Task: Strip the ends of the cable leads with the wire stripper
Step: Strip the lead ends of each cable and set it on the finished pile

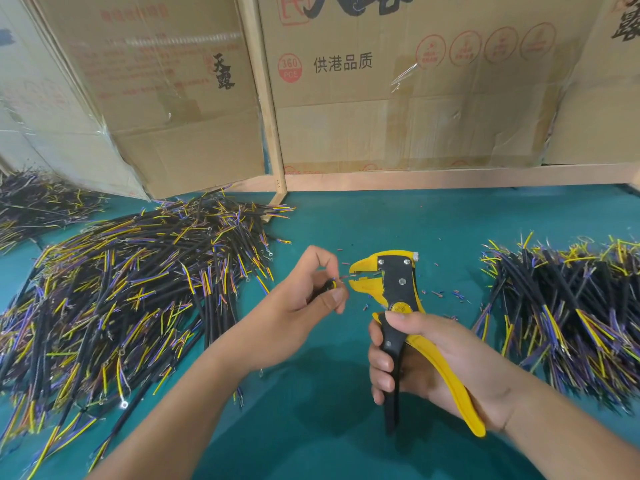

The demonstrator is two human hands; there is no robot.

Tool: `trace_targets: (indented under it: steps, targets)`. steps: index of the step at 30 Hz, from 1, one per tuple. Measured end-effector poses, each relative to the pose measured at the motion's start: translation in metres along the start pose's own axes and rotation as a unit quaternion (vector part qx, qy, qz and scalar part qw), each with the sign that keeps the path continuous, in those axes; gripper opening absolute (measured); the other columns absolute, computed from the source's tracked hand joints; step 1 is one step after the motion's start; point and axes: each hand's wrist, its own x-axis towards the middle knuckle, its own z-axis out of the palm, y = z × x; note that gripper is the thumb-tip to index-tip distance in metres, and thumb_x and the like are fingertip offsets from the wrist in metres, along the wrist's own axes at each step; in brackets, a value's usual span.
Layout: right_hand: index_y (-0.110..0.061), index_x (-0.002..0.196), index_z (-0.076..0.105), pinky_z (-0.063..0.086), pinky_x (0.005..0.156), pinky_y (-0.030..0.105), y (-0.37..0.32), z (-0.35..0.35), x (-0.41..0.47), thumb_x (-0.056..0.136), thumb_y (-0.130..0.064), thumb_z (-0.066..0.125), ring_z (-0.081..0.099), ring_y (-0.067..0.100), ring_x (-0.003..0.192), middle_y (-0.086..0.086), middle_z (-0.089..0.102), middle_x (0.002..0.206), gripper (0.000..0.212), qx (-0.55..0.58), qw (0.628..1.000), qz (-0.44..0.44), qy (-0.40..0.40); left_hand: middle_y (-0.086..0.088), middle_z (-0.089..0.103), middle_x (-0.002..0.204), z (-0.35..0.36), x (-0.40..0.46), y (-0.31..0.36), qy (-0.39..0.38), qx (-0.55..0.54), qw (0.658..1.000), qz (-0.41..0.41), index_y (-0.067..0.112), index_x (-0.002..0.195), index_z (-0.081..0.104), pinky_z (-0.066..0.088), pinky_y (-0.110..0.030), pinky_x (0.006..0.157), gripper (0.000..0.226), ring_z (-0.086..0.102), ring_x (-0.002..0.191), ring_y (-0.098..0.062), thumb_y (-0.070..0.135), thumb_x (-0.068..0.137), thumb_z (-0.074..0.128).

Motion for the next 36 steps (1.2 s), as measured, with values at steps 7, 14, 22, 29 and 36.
trace_targets:
  steps: [7,14,22,29,36]
  targets:
    - [-0.006,0.097,0.061,0.050,0.076,0.049,-0.004,0.005,-0.005,0.094,-0.034,0.068,0.052,0.030,0.069,0.013,0.052,0.077,0.029,-0.025,0.999,0.008,-0.022,-0.011,0.043,0.081,0.005,-0.001,-0.002,-0.001,0.031,0.999,-0.013,0.019,0.102,0.036,0.033,-0.054,0.073,0.008,0.034,0.078,-0.034,0.020,0.100,0.043]
    - [-0.006,0.092,0.061,0.050,0.073,0.048,-0.007,0.014,-0.009,0.088,-0.035,0.074,0.051,0.030,0.066,0.014,0.050,0.075,0.033,-0.045,0.999,0.017,0.003,-0.020,0.045,0.087,0.004,-0.001,-0.002,-0.007,0.060,0.998,-0.020,0.021,0.104,0.035,0.035,-0.059,0.068,0.011,0.032,0.075,-0.037,0.025,0.101,0.044]
    - [-0.007,0.081,0.060,0.049,0.060,0.041,-0.013,0.027,-0.013,0.084,-0.040,0.073,0.044,0.026,0.054,0.012,0.043,0.065,0.036,-0.070,0.995,0.040,0.064,-0.020,0.042,0.085,0.005,-0.001,0.000,-0.012,0.062,0.998,-0.029,0.019,0.103,0.035,0.034,-0.054,0.068,0.011,0.031,0.075,-0.035,0.022,0.100,0.045]
    - [-0.008,0.078,0.059,0.047,0.056,0.038,-0.016,0.034,-0.014,0.086,-0.044,0.070,0.041,0.024,0.051,0.011,0.040,0.063,0.039,-0.054,0.995,0.039,0.070,-0.014,0.036,0.076,0.006,0.000,0.004,0.019,0.004,1.000,-0.016,0.022,0.096,0.041,0.026,-0.049,0.063,0.017,0.025,0.071,-0.034,0.036,0.095,0.051]
    - [-0.006,0.076,0.056,0.045,0.056,0.037,-0.016,0.038,-0.012,0.088,-0.042,0.064,0.039,0.023,0.050,0.011,0.037,0.062,0.038,-0.020,0.998,0.028,0.059,0.006,0.033,0.065,0.013,0.003,0.004,0.079,-0.026,0.996,-0.009,0.014,0.096,0.039,0.028,-0.016,0.054,0.014,0.028,0.061,-0.013,0.026,0.102,0.041]
